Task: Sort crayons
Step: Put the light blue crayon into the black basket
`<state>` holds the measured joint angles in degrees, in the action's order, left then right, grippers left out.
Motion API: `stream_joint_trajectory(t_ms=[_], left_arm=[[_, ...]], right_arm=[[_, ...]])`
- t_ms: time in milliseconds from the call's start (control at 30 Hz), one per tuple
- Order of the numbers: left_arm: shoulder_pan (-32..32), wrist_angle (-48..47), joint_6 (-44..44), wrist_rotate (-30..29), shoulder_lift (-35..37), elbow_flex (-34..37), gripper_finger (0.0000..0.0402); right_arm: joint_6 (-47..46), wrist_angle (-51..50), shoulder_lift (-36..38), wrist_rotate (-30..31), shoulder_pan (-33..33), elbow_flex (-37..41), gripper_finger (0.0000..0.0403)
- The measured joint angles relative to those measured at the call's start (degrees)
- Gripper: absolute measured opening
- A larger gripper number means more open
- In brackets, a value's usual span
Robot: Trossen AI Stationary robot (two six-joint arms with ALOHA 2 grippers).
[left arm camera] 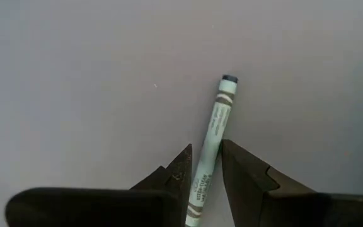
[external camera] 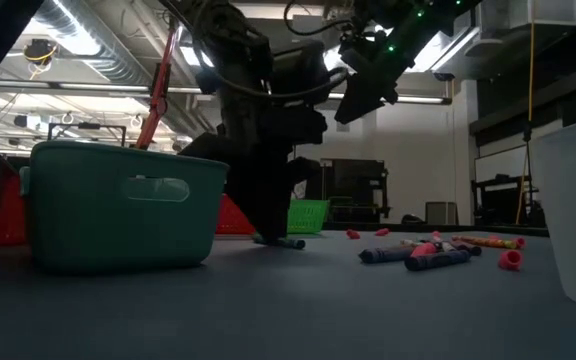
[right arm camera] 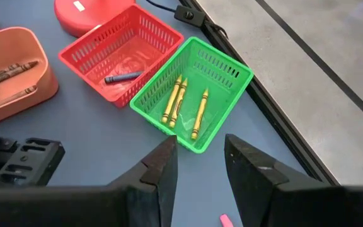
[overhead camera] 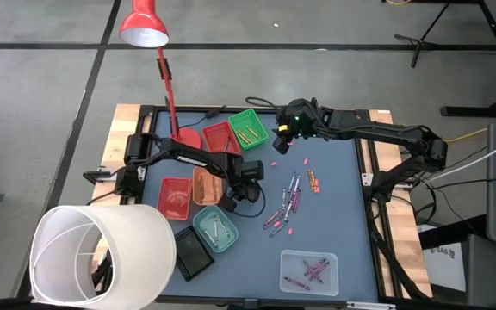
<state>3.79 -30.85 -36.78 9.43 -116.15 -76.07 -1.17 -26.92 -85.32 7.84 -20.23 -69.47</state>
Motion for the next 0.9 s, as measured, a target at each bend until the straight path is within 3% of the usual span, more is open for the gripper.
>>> stream_joint_trajectory(t_ms=[433,767,900], left_arm=[[0.0,0.0,0.2,0.9,-1.8,-0.2,0.0069],[0.0,0.0,0.7,0.7,-2.1,-0.1,0.001],[0.0,0.0,0.8,0.6,-2.1,-0.1,0.0004]], right_arm=[[0.0,-2.0,0.0,0.0,0.0,0.0,0.0129],[0.0,-12.1,0.0,0.0,0.0,0.0,0.0129],[0.0,-14.6,0.0,0.0,0.0,0.0,0.0129]])
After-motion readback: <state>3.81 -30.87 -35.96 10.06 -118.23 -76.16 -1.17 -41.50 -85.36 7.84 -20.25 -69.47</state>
